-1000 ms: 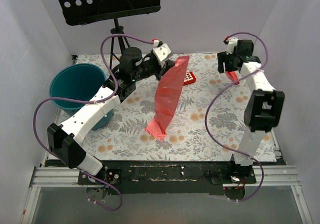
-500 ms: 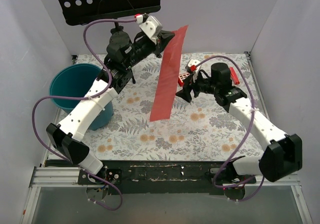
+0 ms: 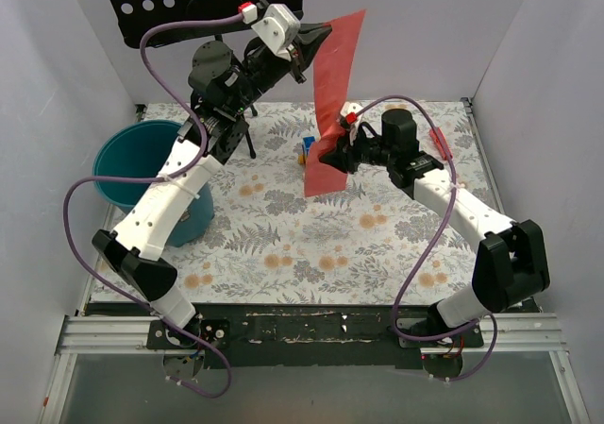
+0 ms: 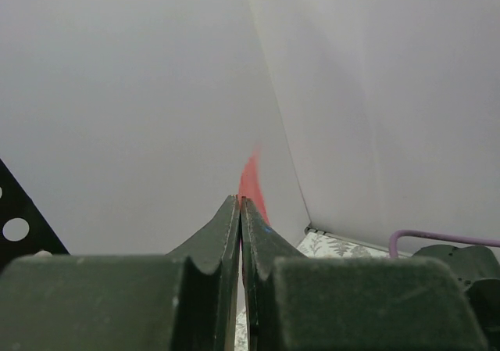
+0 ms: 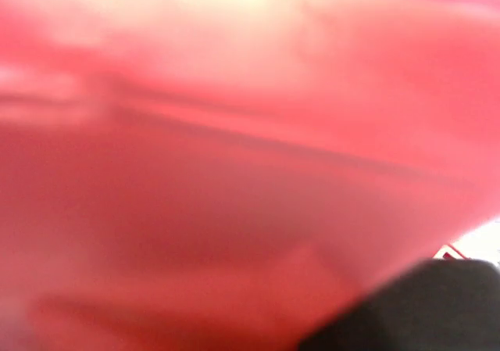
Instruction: Put the trash bags into the trash bin
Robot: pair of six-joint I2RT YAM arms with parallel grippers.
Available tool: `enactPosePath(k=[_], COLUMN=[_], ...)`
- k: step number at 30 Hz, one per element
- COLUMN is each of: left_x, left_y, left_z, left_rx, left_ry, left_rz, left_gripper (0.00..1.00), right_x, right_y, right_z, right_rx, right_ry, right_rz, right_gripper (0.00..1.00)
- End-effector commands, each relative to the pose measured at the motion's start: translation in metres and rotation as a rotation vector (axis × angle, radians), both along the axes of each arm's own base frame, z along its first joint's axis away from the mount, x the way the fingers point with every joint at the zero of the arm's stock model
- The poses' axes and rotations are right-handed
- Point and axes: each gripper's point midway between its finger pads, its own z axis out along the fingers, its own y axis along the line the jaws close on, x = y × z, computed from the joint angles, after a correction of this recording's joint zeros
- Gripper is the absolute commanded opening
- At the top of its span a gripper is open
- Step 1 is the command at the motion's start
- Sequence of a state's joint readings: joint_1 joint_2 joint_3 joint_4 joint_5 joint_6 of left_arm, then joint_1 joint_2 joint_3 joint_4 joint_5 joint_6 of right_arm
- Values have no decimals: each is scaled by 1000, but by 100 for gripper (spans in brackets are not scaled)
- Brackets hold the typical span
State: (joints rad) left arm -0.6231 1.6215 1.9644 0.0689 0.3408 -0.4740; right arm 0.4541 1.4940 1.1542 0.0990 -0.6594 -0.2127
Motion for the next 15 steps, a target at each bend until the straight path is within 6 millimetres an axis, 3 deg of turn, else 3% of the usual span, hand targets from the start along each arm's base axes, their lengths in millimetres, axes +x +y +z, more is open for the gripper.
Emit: enactPosePath(k=[1,2,5,7,8,9,12,15], left_x=[12,18,43,67,71,80,69,23], left_y=[7,4,-4,-13,-12,-13,1,15], left_z=[11,3,-39,-86,-97,-110,-113,-127], left_rx=[-10,5,67,145,173,163,96,105], left_ry=[-67,-61,7,97,159,255,436,422], left_rz=[75,84,128,144,146,131,69,-4], left_gripper=[0,0,1,37,57,68,85,92], right_x=[-17,-23,-46,-67,-76,-80,-87,-98], right_y=[6,4,-4,-7,-9,-13,-29,-52], right_z=[30,31,41,50,56,65,98,125], right_rx=[67,68,73,67,60,60,112,244], right_ry=[-27,-22,7,28,37,37,85,269], right_rz=[60,61,83,141,164,171,178,265], right_gripper=[9,2,1,1,1,1,1,1])
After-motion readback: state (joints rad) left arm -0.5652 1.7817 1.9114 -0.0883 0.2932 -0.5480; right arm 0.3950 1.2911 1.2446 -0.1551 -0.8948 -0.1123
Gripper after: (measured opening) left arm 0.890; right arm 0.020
